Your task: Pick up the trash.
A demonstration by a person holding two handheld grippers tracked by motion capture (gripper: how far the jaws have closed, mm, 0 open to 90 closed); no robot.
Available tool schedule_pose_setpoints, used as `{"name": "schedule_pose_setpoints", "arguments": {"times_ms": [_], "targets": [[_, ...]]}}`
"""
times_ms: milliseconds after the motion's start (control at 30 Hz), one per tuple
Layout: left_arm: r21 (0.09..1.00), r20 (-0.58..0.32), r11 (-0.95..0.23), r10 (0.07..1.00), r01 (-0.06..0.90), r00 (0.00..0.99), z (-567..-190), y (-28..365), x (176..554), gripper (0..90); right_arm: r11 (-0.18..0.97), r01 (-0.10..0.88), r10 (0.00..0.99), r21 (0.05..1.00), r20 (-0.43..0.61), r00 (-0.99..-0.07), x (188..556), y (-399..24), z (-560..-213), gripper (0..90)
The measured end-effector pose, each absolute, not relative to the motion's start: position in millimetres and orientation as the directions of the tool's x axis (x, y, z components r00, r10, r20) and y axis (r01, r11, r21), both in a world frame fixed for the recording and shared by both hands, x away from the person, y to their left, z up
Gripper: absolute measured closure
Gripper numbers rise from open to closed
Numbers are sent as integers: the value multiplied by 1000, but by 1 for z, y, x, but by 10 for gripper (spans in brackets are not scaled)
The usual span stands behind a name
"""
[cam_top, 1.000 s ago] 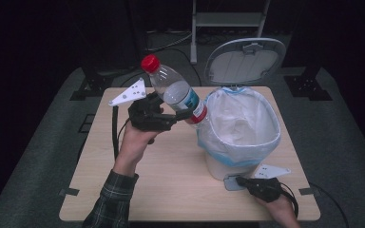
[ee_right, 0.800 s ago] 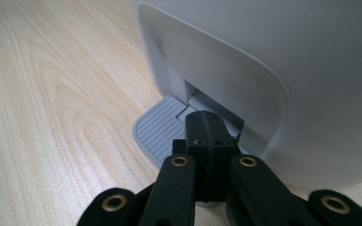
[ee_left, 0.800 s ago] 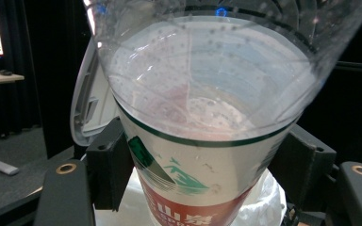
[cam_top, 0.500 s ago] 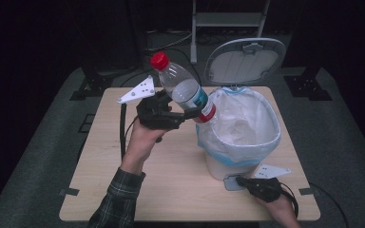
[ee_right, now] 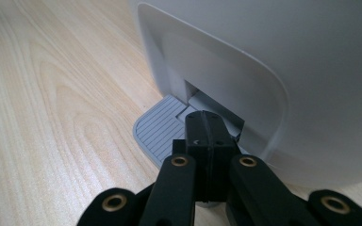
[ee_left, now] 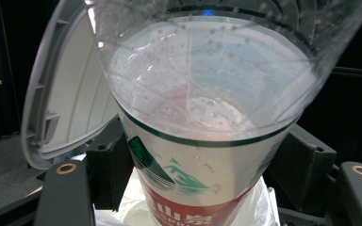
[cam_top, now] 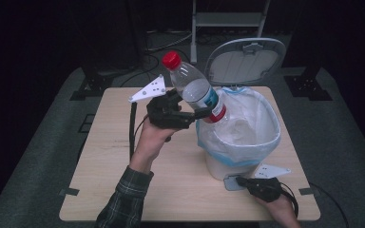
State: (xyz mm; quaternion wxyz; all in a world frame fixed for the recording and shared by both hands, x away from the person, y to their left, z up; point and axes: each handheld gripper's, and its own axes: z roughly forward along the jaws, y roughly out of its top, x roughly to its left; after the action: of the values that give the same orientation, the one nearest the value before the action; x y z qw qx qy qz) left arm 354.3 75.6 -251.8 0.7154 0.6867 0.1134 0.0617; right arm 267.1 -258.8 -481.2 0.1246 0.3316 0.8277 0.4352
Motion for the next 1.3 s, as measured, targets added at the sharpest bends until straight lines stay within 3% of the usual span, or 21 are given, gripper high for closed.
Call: {"name": "schedule_pose_setpoints", "arguments": {"times_ms": [1300], "targets": [[996, -69, -45, 210, 80, 975, -283, 19, 360, 288, 400, 446, 657, 801, 88, -749, 267, -259, -481, 900]]}}
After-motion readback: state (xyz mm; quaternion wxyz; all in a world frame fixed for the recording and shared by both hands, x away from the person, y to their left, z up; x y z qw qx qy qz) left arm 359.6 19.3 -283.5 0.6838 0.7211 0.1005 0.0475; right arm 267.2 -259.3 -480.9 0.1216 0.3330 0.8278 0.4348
